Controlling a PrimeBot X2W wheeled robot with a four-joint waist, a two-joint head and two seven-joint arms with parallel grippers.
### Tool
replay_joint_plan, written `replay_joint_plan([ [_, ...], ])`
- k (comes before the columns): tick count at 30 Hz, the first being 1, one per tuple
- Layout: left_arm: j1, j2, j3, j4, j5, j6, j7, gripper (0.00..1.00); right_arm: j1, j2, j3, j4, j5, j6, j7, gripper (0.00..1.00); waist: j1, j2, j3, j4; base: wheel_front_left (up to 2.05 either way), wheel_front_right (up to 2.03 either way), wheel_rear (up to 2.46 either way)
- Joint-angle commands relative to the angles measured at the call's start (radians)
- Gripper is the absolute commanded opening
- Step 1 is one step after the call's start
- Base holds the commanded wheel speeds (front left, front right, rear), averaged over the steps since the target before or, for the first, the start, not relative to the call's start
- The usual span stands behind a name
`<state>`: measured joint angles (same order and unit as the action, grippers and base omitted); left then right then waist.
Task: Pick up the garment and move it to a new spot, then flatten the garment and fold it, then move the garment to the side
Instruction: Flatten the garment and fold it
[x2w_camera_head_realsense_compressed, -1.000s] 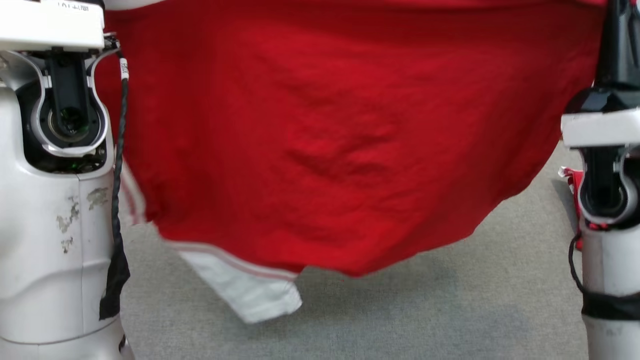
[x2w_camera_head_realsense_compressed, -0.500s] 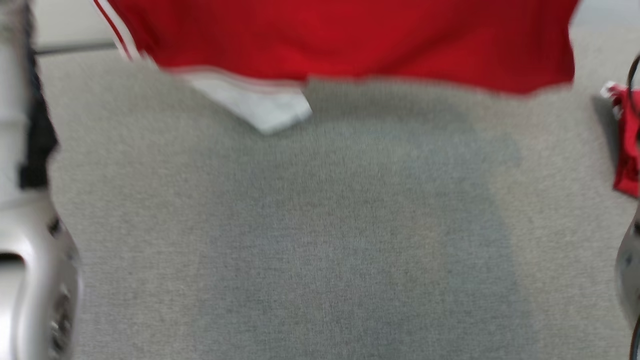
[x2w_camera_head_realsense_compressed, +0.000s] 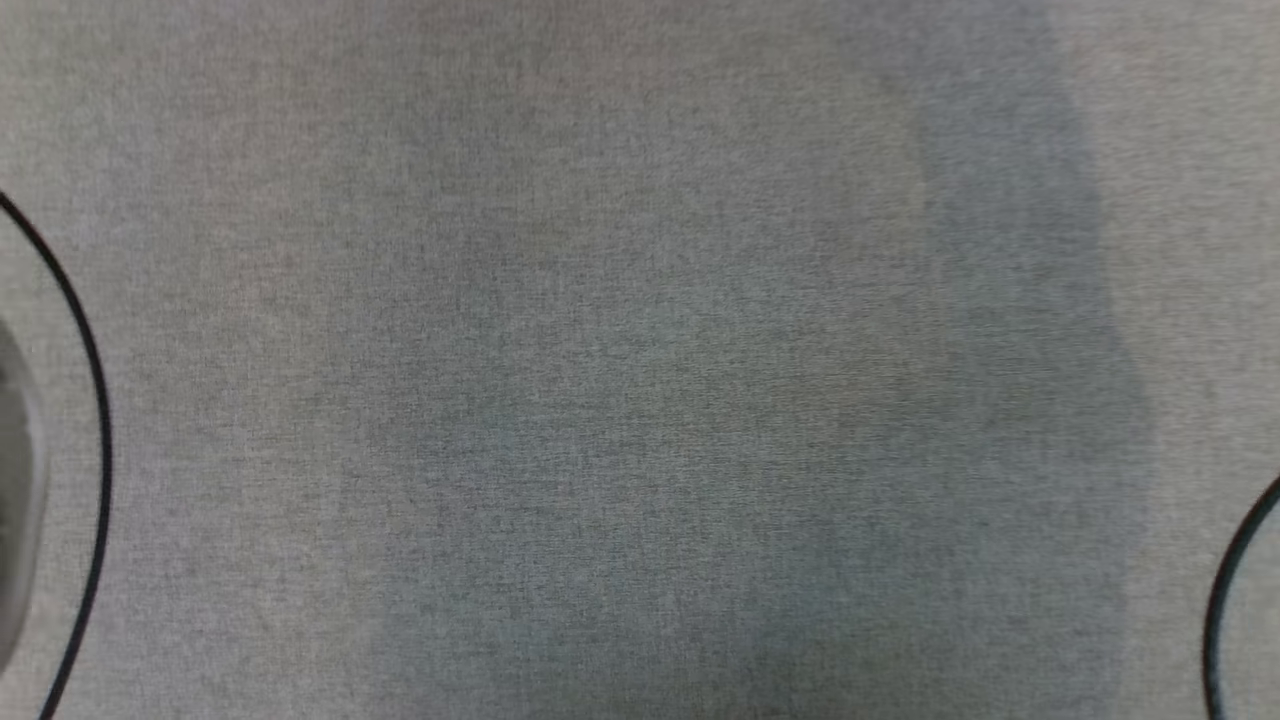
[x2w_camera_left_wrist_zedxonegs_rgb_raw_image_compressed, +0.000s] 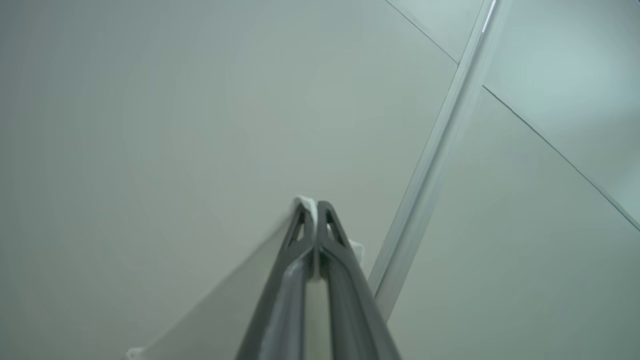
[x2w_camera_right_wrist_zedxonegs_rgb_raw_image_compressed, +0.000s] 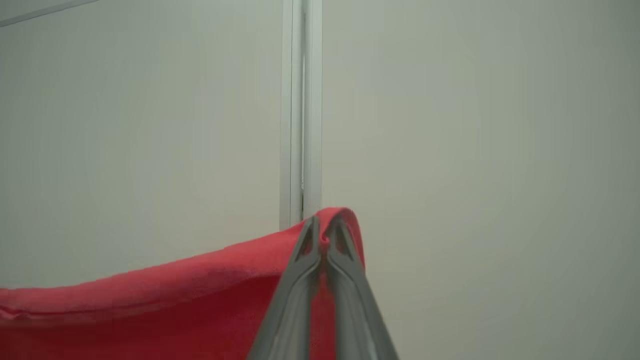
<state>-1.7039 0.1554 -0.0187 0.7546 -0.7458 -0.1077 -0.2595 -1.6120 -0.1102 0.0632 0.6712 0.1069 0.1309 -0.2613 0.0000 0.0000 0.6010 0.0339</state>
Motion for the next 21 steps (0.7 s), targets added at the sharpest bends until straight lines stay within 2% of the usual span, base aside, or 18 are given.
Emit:
replay_joint_plan([
  [1,0.014,-0.01,-0.011,0.01,0.002,-0.014,-0.005,0.0,0.053,0.002,0.014,-0.004,0.009,-0.001,-0.004,0.0,0.0,0.0,0.034,0.02,0.0,0.0,0.0],
  [5,0.073,0.003,-0.097,-0.03,0.041,-0.024,-0.005,0.0,0.128,-0.006,0.025,-0.017,0.034,-0.001,-0.003,0.0,0.0,0.0,0.07,0.037,0.0,0.0,0.0],
  [10,0.24,0.021,-0.165,-0.078,-0.001,-0.023,-0.006,0.0,0.279,-0.013,0.033,0.008,0.071,-0.001,-0.004,0.0,0.0,0.0,0.047,0.056,0.0,0.0,0.0],
  [21,0.645,0.109,-0.282,-0.149,-0.038,-0.023,-0.006,0.0,0.584,-0.056,0.113,0.09,0.197,-0.001,-0.003,0.0,0.0,0.0,-0.108,0.068,0.0,0.0,0.0],
])
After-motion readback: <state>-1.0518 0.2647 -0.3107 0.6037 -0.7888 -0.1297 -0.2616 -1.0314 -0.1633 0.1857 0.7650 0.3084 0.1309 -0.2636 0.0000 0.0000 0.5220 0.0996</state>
